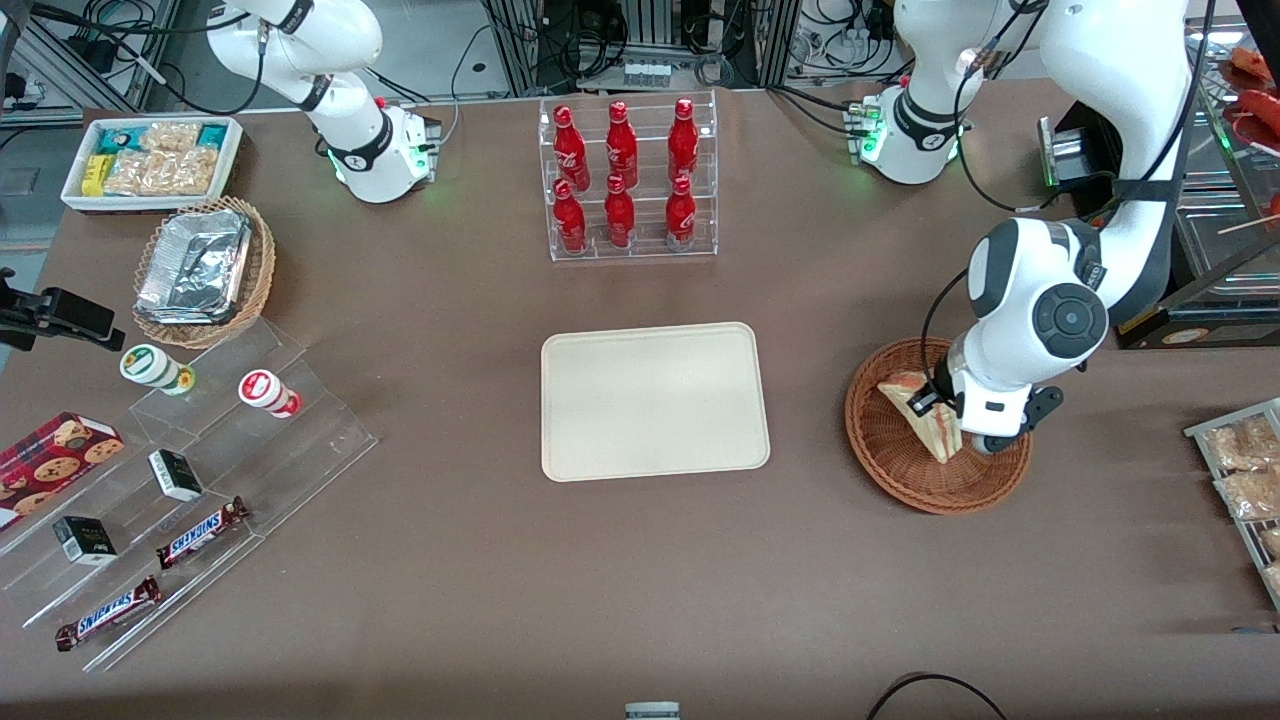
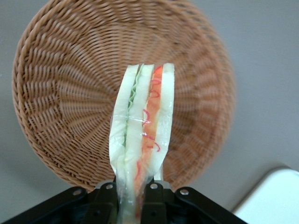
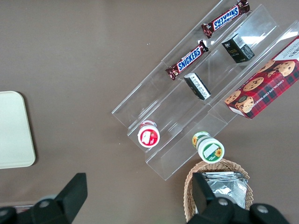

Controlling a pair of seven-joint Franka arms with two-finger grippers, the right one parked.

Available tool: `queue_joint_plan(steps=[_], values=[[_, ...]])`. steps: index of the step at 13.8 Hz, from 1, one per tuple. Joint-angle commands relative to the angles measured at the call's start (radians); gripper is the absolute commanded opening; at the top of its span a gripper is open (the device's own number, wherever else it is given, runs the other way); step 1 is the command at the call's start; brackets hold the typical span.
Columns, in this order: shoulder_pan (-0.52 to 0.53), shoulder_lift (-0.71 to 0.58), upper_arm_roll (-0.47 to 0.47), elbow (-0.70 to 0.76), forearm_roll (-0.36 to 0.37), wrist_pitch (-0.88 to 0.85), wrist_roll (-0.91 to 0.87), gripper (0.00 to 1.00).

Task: Place sandwich from basket to tray
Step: 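Lift the sandwich and carry it with the left gripper over the tray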

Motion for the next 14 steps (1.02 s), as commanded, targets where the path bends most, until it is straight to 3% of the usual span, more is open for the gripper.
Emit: queue_joint_plan(steps=[1,8,14], values=[[-0.079,0.039,0.009,0.071,-0.001,-0.031,0.041,0.00],[-0.336,0.227,0.009,0.262,-0.005,-0.025,0.046,0.00],[-0.531,0.415,0.011,0.458,-0.002,-0.027,-0.212,0.00]])
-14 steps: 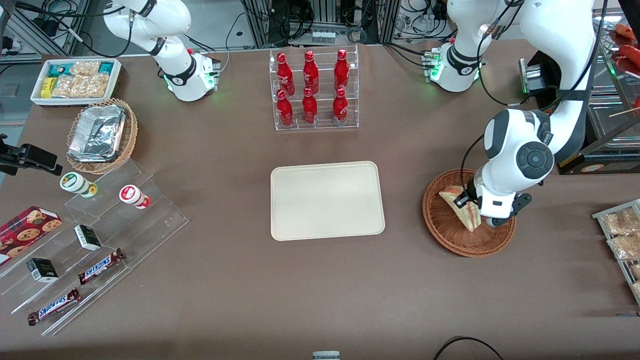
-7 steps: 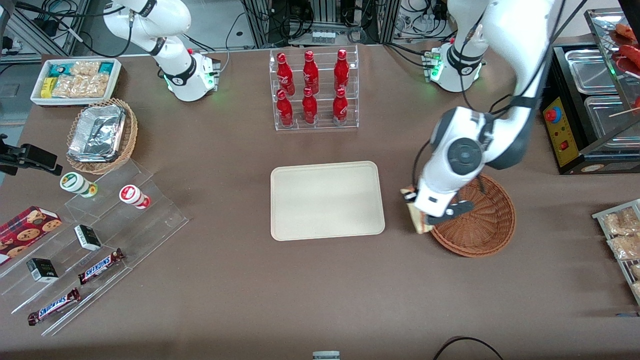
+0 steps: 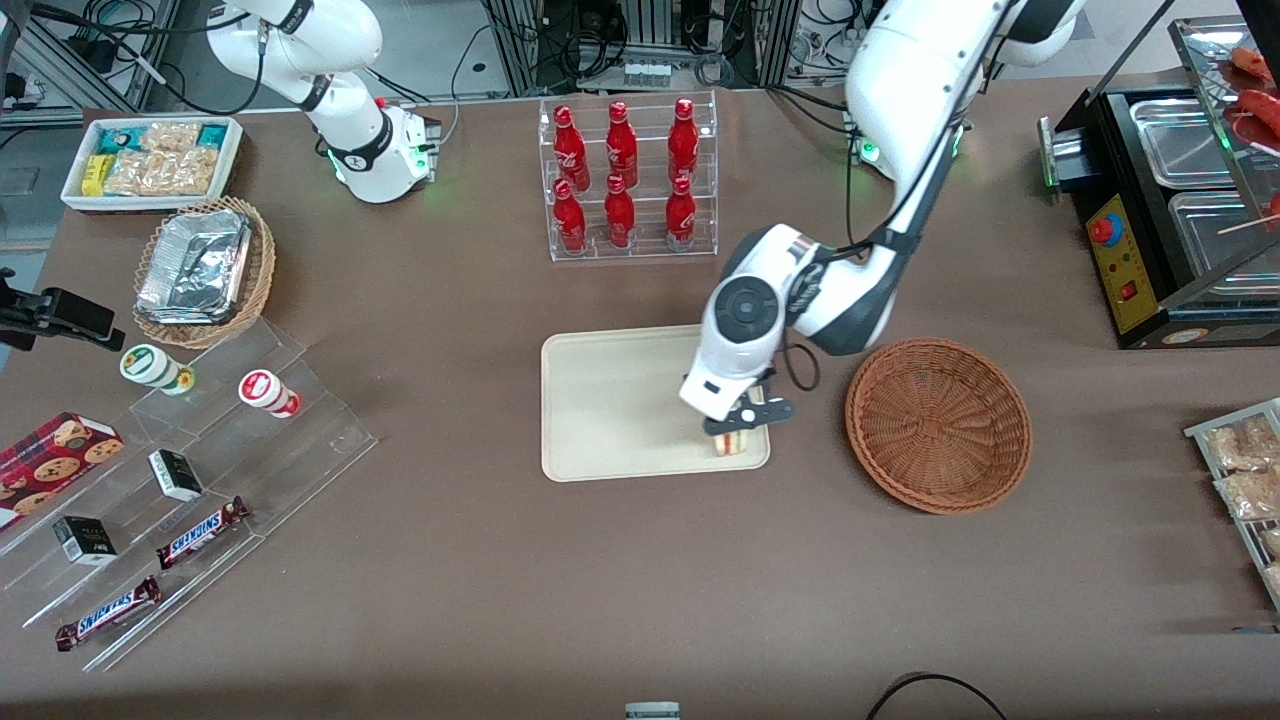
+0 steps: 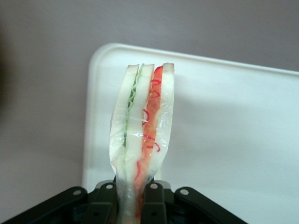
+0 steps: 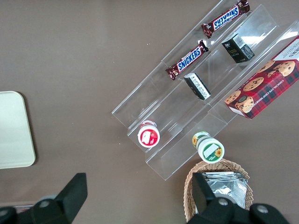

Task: Place sandwich from basket to tray
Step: 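Lift the sandwich and carry it with the left gripper over the tray, then lower the sandwich onto the tray and open the left gripper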

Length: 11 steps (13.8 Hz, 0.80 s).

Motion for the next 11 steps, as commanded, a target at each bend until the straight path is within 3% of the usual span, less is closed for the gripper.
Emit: queue_joint_plan(steps=[1,11], values=[[-0.089,0.085,0.019,0.100,0.000,-0.019,-0.139,0.00],[-0.138,0.153,0.022,0.169,-0.002,-0.016,-0.199,0.00]])
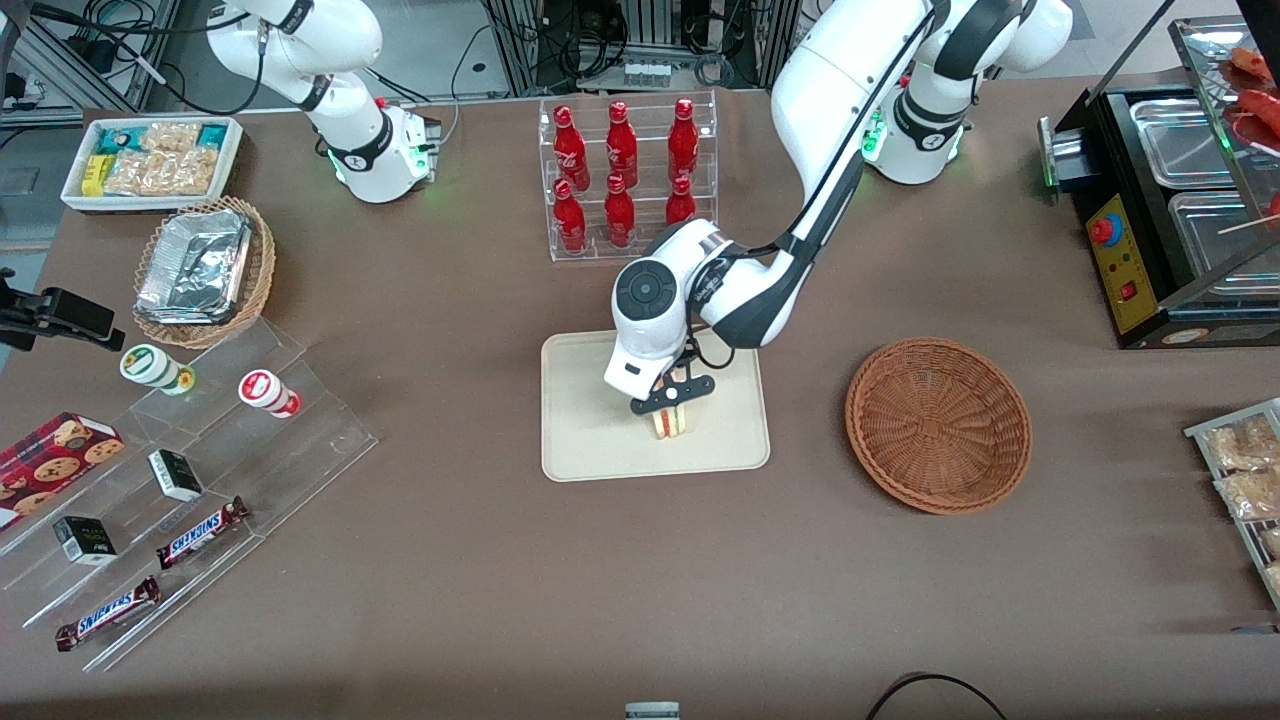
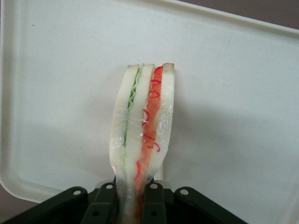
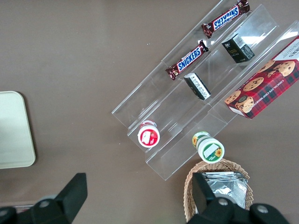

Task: Place sandwich from basket to tray
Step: 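Lower the sandwich onto the tray and open the left gripper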

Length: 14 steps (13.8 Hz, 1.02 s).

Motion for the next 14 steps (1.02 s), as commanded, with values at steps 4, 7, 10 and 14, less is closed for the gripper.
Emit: queue_joint_plan(steps=[4,7,10,14], values=[[-0.016,0.044,0.017,0.056,-0.002,-0.013,-0.017,1.00],[-0.011,0.033,0.018,0.090,-0.002,-0.026,-0.018,1.00],[-0.005,-0.001,0.020,0.119,-0.004,-0.085,-0.017,1.00],[0.050,-0.056,0.027,0.166,-0.002,-0.175,0.047,1.00]])
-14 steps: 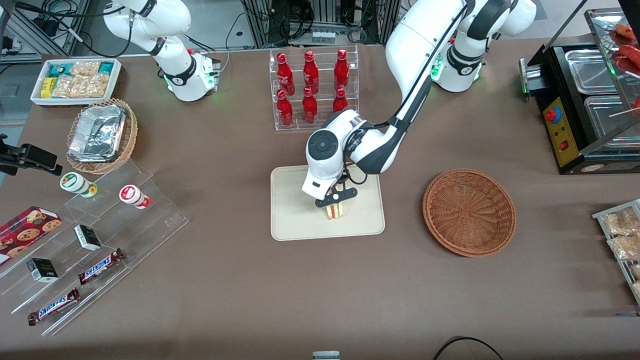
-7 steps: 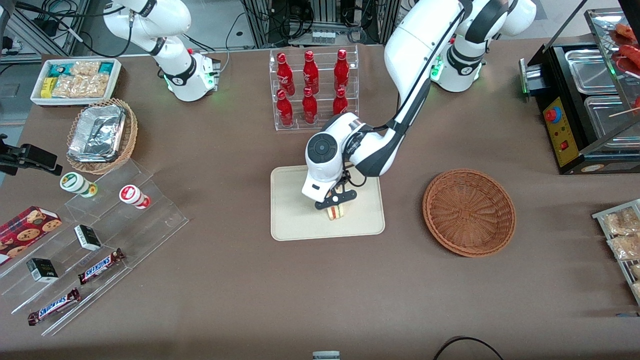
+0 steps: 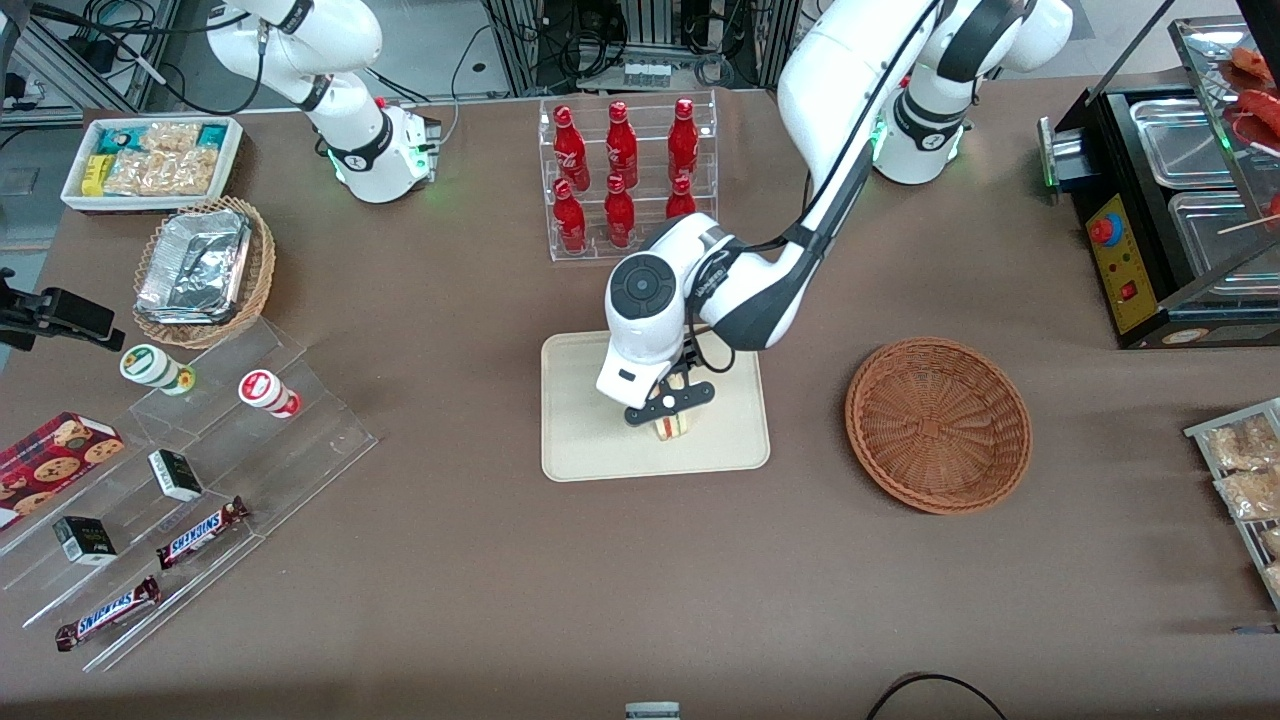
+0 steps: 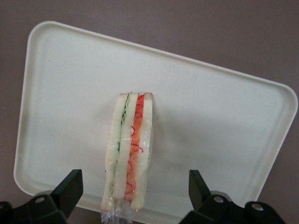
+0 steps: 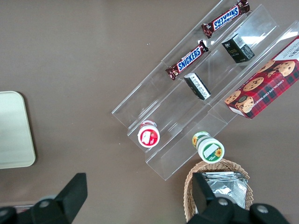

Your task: Place sandwich from basket to tray

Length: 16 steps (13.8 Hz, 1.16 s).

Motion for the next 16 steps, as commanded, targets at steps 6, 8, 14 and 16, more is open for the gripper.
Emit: queue_joint_plan(steps=[6,8,14,16], values=[[0.198,-0.140,0.012,-0.026,0.001,-0.155,0.274,1.00],[0.278,-0.175,0.012,-0.068,-0.001,-0.156,0.445,1.00],[0.472,-0.388,0.012,-0.265,-0.001,-0.168,0.907,1.00],[0.519,-0.485,0.012,-0.310,0.001,-0.237,1.024,1.00]])
